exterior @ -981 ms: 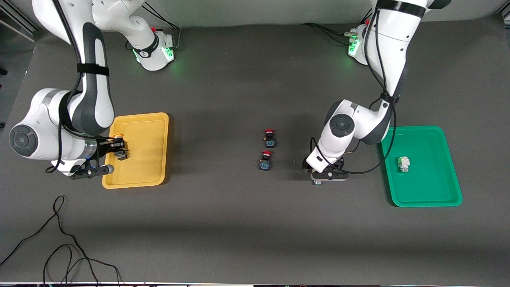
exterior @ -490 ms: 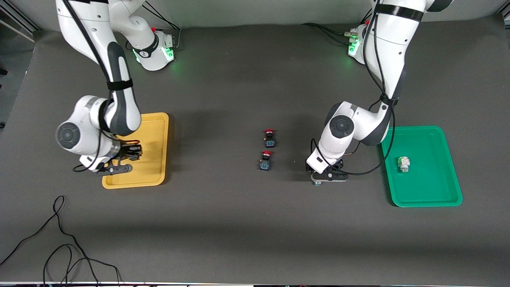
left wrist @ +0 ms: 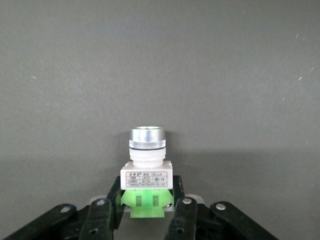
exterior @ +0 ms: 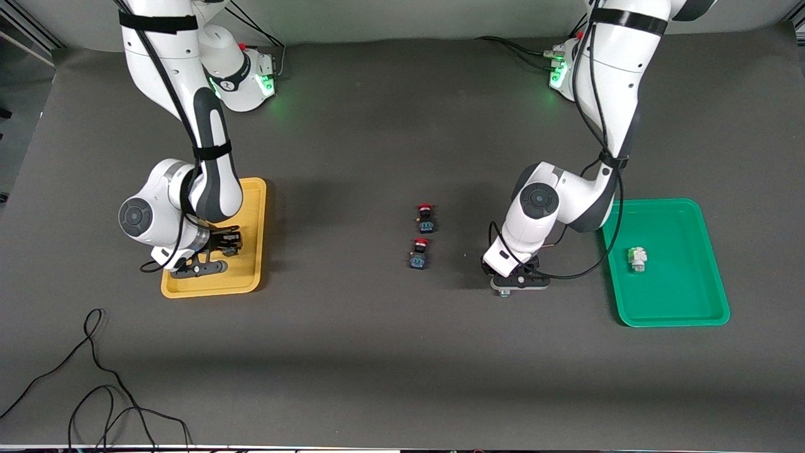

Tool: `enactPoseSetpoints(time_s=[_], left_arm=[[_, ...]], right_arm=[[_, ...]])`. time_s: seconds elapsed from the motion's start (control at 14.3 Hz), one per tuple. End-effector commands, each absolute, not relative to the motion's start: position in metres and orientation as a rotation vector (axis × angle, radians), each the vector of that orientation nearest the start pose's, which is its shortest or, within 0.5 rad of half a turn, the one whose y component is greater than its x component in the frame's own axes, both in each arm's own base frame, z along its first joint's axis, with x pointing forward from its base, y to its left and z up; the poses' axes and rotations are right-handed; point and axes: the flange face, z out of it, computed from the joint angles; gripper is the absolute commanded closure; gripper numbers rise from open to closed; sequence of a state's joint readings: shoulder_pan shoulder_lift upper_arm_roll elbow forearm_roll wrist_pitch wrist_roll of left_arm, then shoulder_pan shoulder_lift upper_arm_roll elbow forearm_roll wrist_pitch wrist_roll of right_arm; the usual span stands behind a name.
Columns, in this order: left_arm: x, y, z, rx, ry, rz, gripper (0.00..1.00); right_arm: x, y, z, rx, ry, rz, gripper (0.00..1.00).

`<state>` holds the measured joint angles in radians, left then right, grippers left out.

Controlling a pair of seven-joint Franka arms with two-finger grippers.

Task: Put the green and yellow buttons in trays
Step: 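Release the yellow button while the left gripper lowers the green button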

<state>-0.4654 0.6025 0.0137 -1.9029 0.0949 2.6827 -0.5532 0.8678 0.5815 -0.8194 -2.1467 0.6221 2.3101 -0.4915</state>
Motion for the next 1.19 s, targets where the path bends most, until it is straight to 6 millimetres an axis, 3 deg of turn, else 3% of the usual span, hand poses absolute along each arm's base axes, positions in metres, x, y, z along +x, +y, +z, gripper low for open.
enactPoseSetpoints(time_s=[0.0, 0.14, 0.28, 0.35, 0.49, 0.63, 0.91, 0.98, 1.12], left_arm=[[0.590, -0.276, 0.255, -3.134, -0.087, -0.271, 0.83], [0.592, -0.259, 0.306, -3.106, -0.115, -0.208, 0.83], [0.590, -0.236, 0.350, -3.091, -0.080, -0.159, 0.84], [0.592, -0.217, 0.365, -3.083, -0.046, -0.138, 0.84], [0.600, -0.155, 0.387, -3.078, 0.041, -0.066, 0.85], [0.604, -0.086, 0.396, -3.109, 0.130, 0.026, 0.85], [0.605, 0.054, 0.384, -3.115, 0.226, 0.077, 0.86], [0.602, 0.085, 0.376, -3.118, 0.237, 0.085, 0.86], [0.601, 0.121, 0.352, -3.117, 0.251, 0.071, 0.86]], right_arm=[[0.546, 0.026, 0.196, -3.082, -0.192, 0.194, 0.00], [0.545, 0.027, 0.206, -3.041, -0.164, 0.223, 0.00], [0.547, 0.026, 0.237, -2.959, -0.133, 0.248, 0.00], [0.549, 0.019, 0.255, -2.930, -0.100, 0.263, 0.00], [0.560, 0.012, 0.295, -2.872, -0.113, 0.324, 0.00], [0.574, -0.002, 0.348, -2.878, -0.110, 0.389, 0.02], [0.589, -0.009, 0.467, -2.863, -0.058, 0.449, 0.05], [0.589, -0.013, 0.496, -2.872, -0.042, 0.425, 0.05], [0.587, -0.018, 0.534, -2.893, -0.023, 0.374, 0.05]])
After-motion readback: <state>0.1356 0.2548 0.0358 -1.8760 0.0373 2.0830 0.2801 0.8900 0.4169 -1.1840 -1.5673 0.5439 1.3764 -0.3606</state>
